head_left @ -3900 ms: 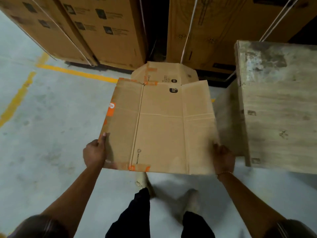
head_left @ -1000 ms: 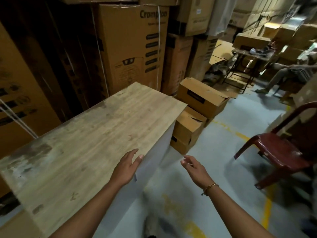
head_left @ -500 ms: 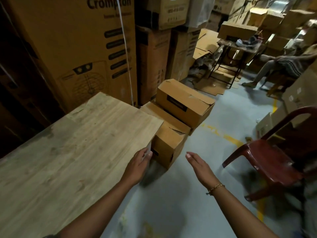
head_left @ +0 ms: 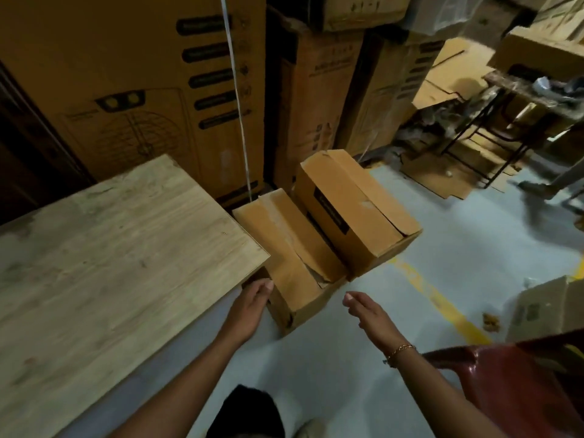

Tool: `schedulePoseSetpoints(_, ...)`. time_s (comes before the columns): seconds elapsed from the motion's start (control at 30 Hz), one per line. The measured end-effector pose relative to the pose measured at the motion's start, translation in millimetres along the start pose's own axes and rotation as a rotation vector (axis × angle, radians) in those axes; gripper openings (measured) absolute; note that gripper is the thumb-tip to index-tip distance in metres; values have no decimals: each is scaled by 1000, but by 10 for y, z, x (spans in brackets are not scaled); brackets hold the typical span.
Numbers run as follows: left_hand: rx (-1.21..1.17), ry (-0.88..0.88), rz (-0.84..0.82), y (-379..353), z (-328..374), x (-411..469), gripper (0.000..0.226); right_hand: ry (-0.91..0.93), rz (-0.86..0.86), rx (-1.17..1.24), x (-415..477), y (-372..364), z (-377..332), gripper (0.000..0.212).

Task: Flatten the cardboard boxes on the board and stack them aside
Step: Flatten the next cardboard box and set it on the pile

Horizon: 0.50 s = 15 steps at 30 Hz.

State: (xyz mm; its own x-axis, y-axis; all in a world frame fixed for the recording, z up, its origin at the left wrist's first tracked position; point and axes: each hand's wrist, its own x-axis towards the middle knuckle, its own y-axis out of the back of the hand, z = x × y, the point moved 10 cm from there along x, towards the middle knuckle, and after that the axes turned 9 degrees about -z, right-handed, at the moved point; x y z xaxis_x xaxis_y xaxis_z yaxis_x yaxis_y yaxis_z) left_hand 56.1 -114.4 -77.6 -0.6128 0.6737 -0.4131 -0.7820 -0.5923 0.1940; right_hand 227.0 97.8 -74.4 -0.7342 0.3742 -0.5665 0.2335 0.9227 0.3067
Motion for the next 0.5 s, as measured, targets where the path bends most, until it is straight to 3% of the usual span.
schedulePoseSetpoints(0.13,-58,113,56,-230,-182,371,51,-66,-125,-14,661,296,55,43)
schedulePoseSetpoints(0.27,-74,220,79,-386,-446,808,22,-113,-241,-34,1325,441,114,43)
schedulePoseSetpoints(0.33,-82,281,87,-438,-641,1081,17,-167,-287,-63,1661,507,239,57)
schedulePoseSetpoints(0.4,-89,351,99,-487,-846,1348,28,-225,-304,-104,2032,595,402,88)
schedulePoseSetpoints(0.43,-98,394,106,-517,-972,1481,36,-240,-324,-130,2213,625,468,91)
schedulePoseSetpoints(0.5,-92,485,110,-576,-1235,1740,52,-238,-362,-181,2566,658,536,60)
